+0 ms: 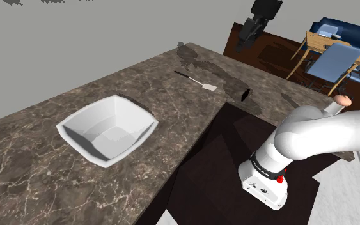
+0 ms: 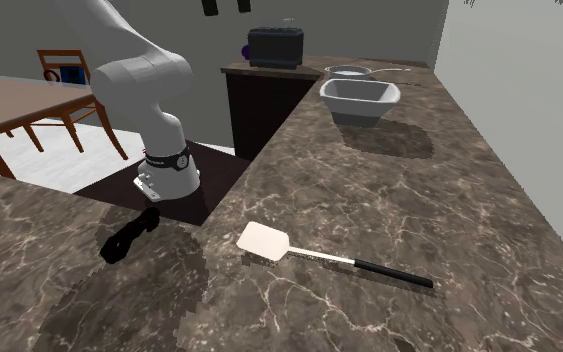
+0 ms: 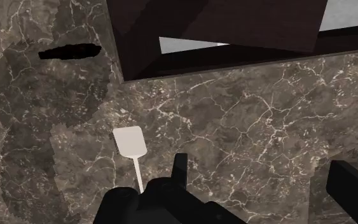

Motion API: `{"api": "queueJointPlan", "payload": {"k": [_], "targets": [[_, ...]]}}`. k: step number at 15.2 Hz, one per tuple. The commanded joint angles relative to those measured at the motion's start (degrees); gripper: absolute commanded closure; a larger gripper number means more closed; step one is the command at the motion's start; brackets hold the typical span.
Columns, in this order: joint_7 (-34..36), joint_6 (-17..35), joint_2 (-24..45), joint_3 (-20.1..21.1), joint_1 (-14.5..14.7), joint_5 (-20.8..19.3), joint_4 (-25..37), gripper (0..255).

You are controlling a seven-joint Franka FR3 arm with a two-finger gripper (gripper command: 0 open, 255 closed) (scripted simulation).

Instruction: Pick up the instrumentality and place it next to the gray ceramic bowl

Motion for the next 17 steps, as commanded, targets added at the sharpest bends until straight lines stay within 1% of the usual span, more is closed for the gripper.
{"api": "queueJointPlan", "payload": {"k": [1, 5, 9, 13, 17], "targets": [[0.00, 0.00, 0.00, 0.00, 0.00, 0.00, 0.00, 0], [-2.95, 6.93, 4.72, -2.28, -0.04, -1.31, -2.44, 0], [-5.87, 13.76, 10.58, -4.57, 0.00, -2.24, -3.63, 0], [-8.83, 20.31, 17.44, -6.83, 0.19, -2.66, -3.53, 0], [-11.98, 26.37, 25.12, -8.98, 0.50, -2.36, -2.15, 0]]}}
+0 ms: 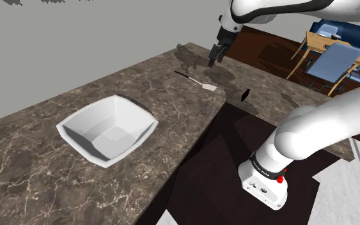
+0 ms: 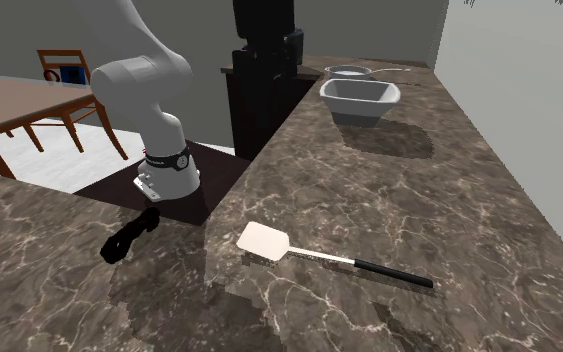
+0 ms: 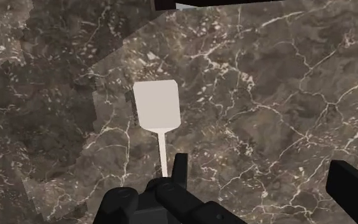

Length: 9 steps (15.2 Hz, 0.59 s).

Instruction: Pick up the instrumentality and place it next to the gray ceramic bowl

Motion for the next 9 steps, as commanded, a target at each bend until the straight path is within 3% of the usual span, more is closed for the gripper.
{"api": "queueJointPlan", "payload": {"k": [1, 9], "targets": [[-1.61, 2.84, 4.25, -1.01, 0.25, 0.37, 1.36, 0], [-9.03, 12.09, 21.55, -4.24, 0.65, 4.25, 8.52, 0]]}}
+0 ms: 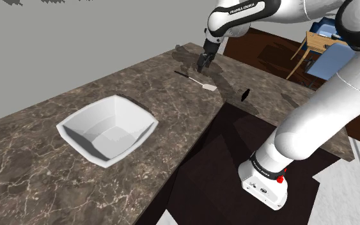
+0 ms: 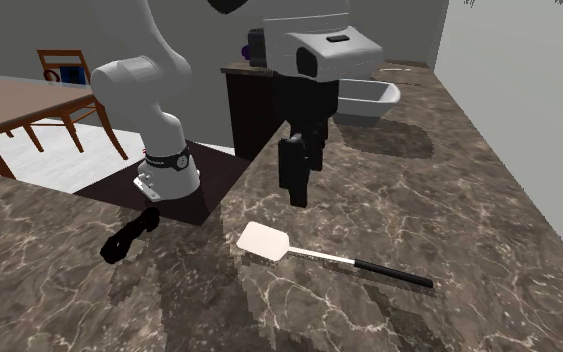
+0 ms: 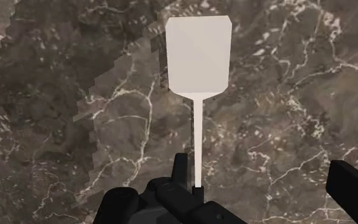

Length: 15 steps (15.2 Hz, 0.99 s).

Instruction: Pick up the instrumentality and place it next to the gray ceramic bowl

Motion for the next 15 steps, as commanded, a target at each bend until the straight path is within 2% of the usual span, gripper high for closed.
{"api": "queueJointPlan", "payload": {"k": [1, 5, 12, 15], "targets": [[-2.02, 1.93, 4.75, -0.52, -0.02, 1.46, 2.58, 0], [-5.86, 4.57, 13.63, -0.82, -0.76, 4.55, 8.15, 0], [-6.86, 9.29, 16.89, -0.40, -1.02, 6.04, 6.52, 0], [-6.95, 9.67, 17.18, -0.36, -1.05, 6.17, 6.42, 0]]}}
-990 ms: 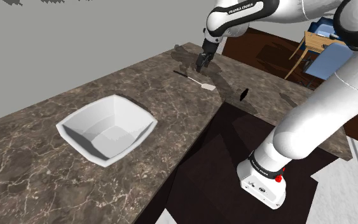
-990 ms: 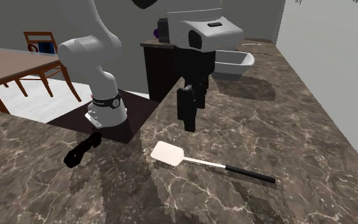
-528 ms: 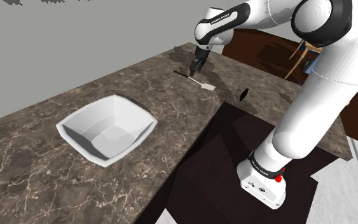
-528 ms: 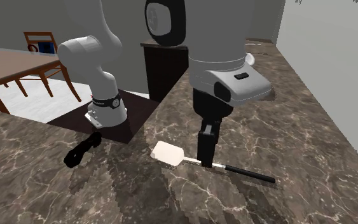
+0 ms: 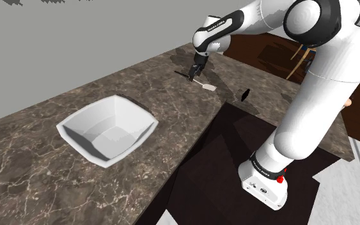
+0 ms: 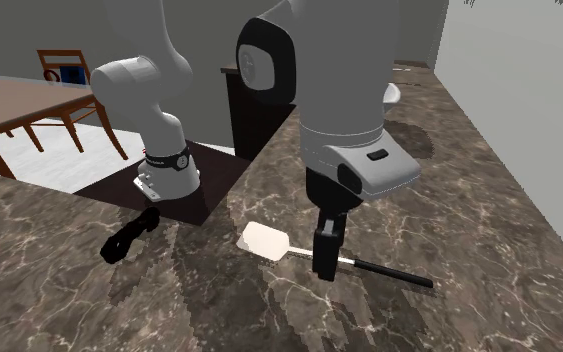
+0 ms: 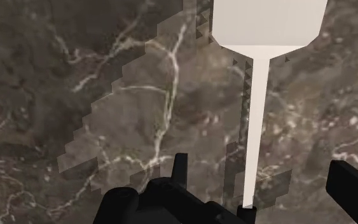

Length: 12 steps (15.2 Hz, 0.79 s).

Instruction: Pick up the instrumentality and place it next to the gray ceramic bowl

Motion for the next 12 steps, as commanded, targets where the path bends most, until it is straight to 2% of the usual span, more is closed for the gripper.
{"api": "queueJointPlan", "payload": {"k": [1, 6, 7, 12], "targets": [[-0.06, 0.18, 0.19, 0.02, -0.02, 0.09, 0.02, 0], [-0.06, 0.17, 0.19, 0.02, -0.02, 0.09, 0.02, 0], [-0.06, 0.17, 0.19, 0.02, -0.02, 0.09, 0.02, 255], [-0.06, 0.17, 0.19, 0.02, -0.02, 0.09, 0.02, 255]]}}
